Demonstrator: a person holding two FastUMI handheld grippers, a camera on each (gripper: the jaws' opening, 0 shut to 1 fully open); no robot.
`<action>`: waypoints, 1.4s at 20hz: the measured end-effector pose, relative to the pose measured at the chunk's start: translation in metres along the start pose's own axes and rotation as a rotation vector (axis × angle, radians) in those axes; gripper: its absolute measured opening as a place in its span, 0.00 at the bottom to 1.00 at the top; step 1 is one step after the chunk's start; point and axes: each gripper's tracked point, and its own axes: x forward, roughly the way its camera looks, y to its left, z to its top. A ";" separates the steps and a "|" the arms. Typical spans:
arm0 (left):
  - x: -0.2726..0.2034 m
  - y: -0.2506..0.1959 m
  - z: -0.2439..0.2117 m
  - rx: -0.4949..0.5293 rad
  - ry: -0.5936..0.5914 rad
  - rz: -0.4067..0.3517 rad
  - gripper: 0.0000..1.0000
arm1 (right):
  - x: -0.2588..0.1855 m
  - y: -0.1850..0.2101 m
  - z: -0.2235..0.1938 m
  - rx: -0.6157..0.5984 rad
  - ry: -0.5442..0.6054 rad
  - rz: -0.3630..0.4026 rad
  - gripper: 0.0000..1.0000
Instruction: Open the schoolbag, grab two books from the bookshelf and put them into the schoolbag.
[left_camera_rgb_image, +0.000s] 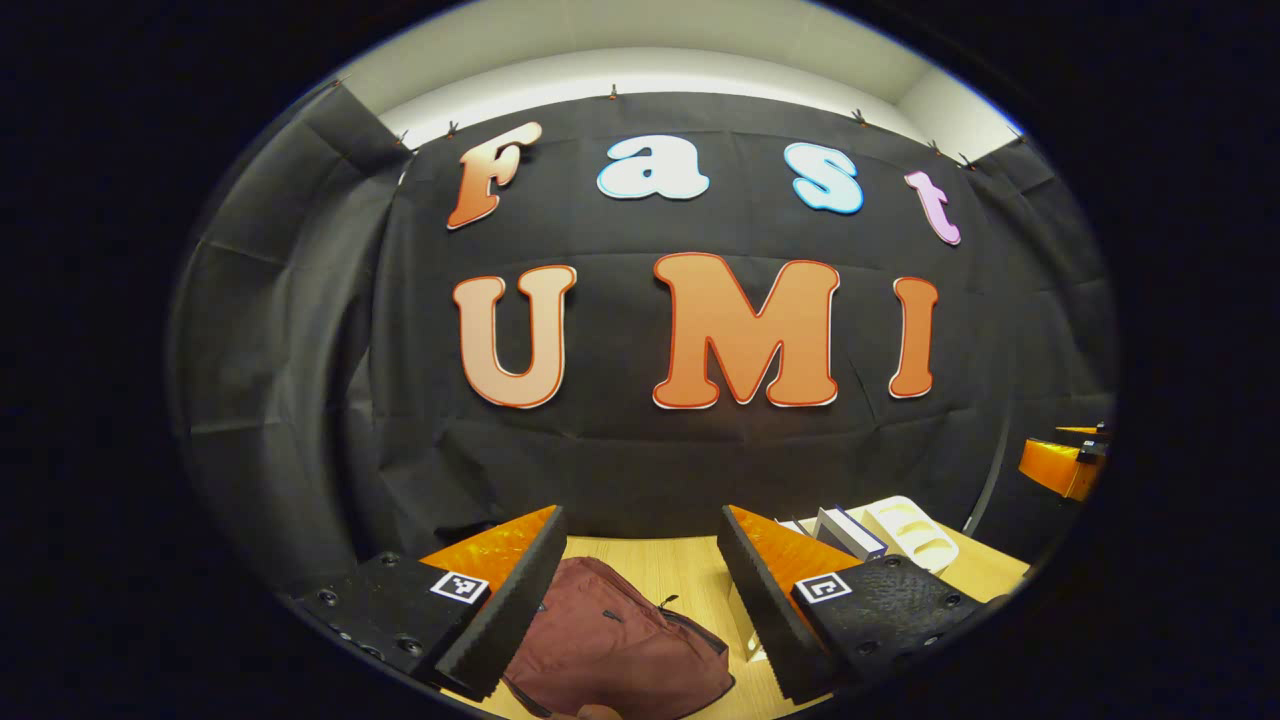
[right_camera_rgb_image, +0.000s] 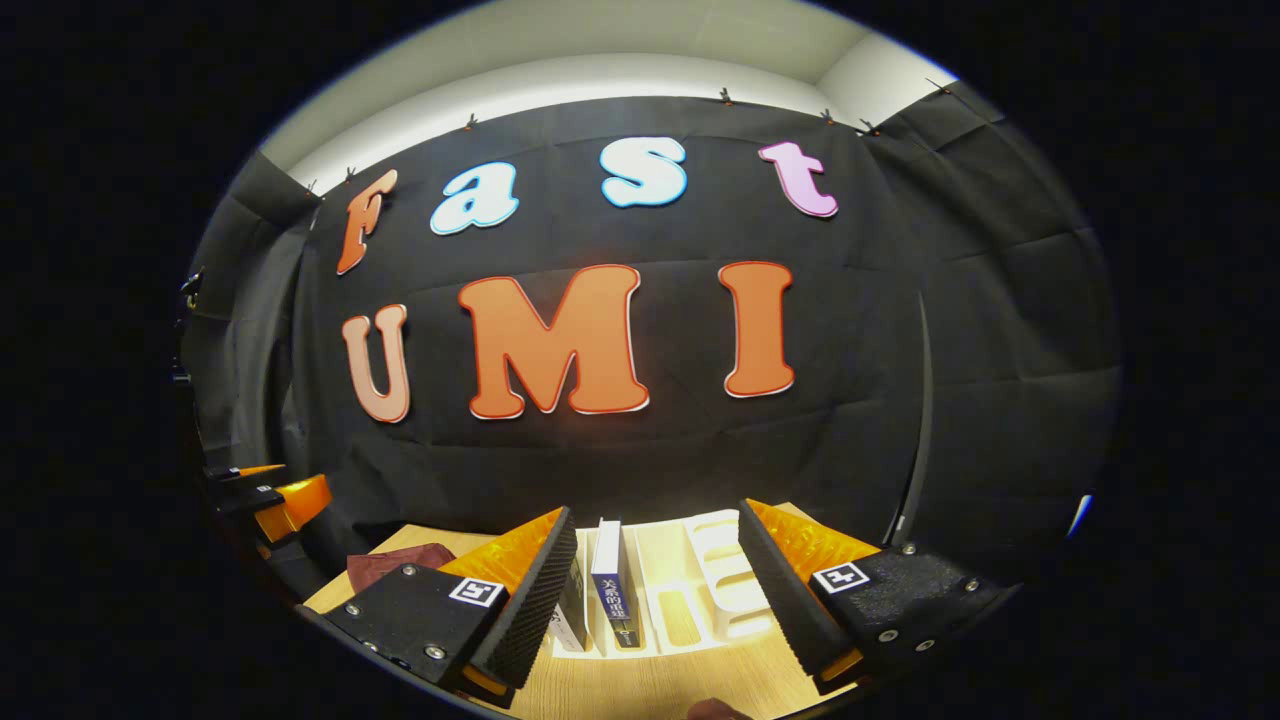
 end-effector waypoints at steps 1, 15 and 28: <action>-0.007 0.001 -0.004 -0.021 0.005 0.015 0.95 | 0.001 0.006 0.004 0.019 -0.006 0.035 0.96; -0.019 0.044 -0.014 0.039 0.001 0.086 0.95 | 0.014 -0.014 -0.025 -0.013 0.071 -0.029 0.96; -0.019 0.030 -0.092 0.247 0.157 0.040 0.96 | 0.004 -0.039 -0.053 -0.069 0.142 -0.118 0.96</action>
